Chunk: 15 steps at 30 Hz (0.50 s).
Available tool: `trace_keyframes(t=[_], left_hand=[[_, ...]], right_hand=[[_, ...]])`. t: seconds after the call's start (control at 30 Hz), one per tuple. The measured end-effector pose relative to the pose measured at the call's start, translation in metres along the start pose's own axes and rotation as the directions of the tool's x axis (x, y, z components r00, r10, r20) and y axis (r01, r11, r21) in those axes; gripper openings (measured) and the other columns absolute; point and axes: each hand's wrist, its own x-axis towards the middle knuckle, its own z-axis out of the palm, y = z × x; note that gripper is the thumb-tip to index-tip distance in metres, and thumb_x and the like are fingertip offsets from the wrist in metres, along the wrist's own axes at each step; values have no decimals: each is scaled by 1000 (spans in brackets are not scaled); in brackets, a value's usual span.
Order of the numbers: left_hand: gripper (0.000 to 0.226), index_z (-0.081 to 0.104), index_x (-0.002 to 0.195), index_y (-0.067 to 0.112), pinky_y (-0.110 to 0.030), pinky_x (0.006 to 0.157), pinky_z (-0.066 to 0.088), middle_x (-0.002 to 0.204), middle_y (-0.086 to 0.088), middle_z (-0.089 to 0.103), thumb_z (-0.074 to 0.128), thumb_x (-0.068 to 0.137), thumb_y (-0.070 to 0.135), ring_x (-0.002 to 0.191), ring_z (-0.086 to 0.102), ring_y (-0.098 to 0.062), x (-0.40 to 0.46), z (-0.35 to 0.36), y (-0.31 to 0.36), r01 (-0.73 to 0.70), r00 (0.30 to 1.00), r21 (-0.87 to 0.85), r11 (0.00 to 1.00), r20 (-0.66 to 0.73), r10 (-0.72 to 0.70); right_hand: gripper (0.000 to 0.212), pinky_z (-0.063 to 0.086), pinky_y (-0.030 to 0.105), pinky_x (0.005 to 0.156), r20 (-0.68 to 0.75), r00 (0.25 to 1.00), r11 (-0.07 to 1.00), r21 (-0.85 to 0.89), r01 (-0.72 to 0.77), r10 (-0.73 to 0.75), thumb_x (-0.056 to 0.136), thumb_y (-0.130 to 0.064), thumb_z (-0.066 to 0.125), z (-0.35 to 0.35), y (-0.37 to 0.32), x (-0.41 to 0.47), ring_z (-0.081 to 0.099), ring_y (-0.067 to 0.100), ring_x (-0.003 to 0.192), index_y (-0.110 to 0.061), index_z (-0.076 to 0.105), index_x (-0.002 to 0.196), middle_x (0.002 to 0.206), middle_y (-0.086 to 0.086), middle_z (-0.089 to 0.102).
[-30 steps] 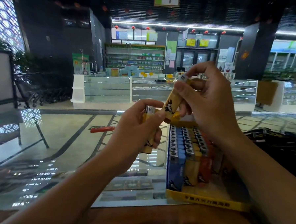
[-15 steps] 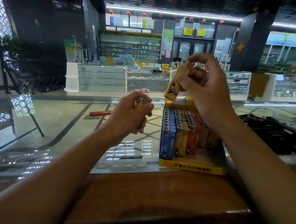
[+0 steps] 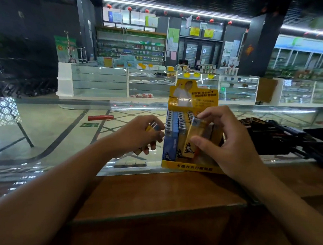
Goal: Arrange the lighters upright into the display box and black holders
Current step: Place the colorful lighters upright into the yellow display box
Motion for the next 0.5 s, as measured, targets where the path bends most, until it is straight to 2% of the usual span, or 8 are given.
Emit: trace_keyframes(t=[0.07,0.1,0.17,0.23,0.3,0.4,0.5], left_hand=[[12,59,106,18,-23,49,51,73,-3,65,63,96,14,51,59,-7,-1,-1,2,-16,1000,-3,1000,-3,16],[13,59,107,17,-21,48,50,74,-5,64,64,95,13,50,58,-6,-1,-1,3,-25,1000,4,1000,-5,25],[13,59,107,16,-22,46,49,73,-5,63,63,96,14,49,57,-5,-1,-1,4,-34,999,21,999,-7,34],[11,59,107,16,-22,45,48,70,-1,63,63,96,15,48,56,-4,-1,-1,4,-35,999,29,999,-8,35],[10,60,106,18,-22,46,49,69,3,61,63,96,16,48,55,-3,0,-1,2,-38,999,45,998,-19,39],[11,61,106,20,-22,45,47,62,8,61,63,96,18,49,53,-2,2,-3,0,-48,995,41,998,-82,51],[11,61,107,21,-23,45,47,59,11,64,61,97,20,48,54,-5,1,-6,2,-65,987,-8,998,-148,63]], right_hand=[[36,54,42,83,25,1000,999,-46,-3,4,80,-53,63,5,3,-3,57,8,106,-56,42,110,112,-21,53],[35,52,42,85,27,1000,997,-75,18,-16,80,-54,62,7,4,-3,53,5,108,-56,42,109,113,-28,49],[33,44,32,90,37,998,990,-128,58,-54,80,-55,61,10,6,-2,45,-4,110,-52,42,107,112,-43,42],[32,35,24,90,57,997,986,-159,58,-50,79,-58,58,11,8,-1,38,-10,110,-49,44,107,110,-48,38],[31,29,21,90,75,996,977,-207,57,-42,80,-59,57,14,11,-1,34,-9,109,-47,45,106,108,-43,39],[30,25,22,90,75,997,965,-259,43,-24,81,-59,57,16,12,-1,32,1,105,-45,48,106,105,-29,40],[30,24,22,91,58,998,966,-259,15,0,81,-62,54,15,12,0,29,2,106,-45,51,105,104,-26,38]])
